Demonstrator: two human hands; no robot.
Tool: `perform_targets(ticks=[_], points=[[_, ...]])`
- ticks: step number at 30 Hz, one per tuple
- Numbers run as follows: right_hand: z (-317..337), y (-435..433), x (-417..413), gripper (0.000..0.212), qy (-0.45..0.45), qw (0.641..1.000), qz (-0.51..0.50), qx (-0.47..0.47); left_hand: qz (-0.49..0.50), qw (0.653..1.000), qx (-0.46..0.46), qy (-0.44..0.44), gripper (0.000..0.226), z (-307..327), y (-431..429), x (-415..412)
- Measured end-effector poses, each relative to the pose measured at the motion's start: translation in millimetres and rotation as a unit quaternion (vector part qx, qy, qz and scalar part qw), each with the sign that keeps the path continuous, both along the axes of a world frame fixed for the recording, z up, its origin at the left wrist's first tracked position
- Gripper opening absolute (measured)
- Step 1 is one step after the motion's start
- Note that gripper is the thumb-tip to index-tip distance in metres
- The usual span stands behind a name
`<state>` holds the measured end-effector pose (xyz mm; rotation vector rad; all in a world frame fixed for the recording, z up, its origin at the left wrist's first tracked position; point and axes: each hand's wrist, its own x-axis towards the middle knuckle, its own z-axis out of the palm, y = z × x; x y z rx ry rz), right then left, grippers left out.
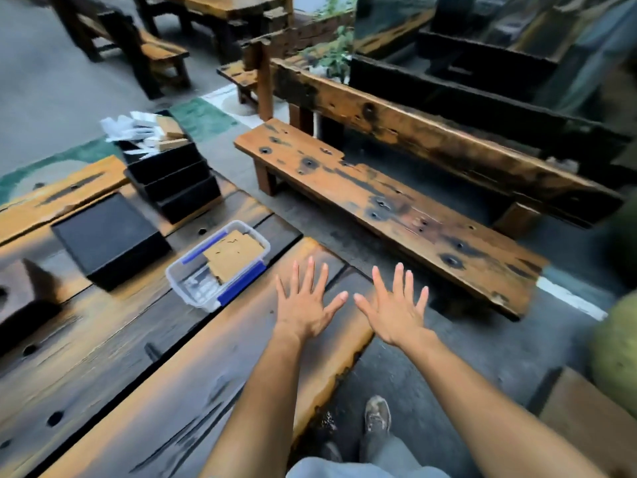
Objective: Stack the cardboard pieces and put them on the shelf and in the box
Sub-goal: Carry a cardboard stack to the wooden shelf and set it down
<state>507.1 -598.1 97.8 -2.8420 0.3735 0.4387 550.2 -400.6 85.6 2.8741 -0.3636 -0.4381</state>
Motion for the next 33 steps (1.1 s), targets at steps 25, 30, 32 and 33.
perform_targets(ticks=[25, 30, 32, 33], points=[[24, -229, -245, 0.086, -0.001, 0.933, -0.36, -0.005, -0.368, 0.929, 0.011, -0.028, 0.09, 16, -308, -123], [27, -273, -315, 0.087, -0.003, 0.908, -0.42, -0.007, -0.426, 0.904, 0.01, -0.03, 0.09, 25, -375, -182], [27, -287, -340, 0.087, -0.007, 0.899, -0.437, -0.01, -0.449, 0.893, 0.01, -0.031, 0.089, 27, -397, -204], [26, -294, -354, 0.088, -0.008, 0.894, -0.449, -0.01, -0.462, 0.886, 0.015, -0.032, 0.088, 27, -408, -217]])
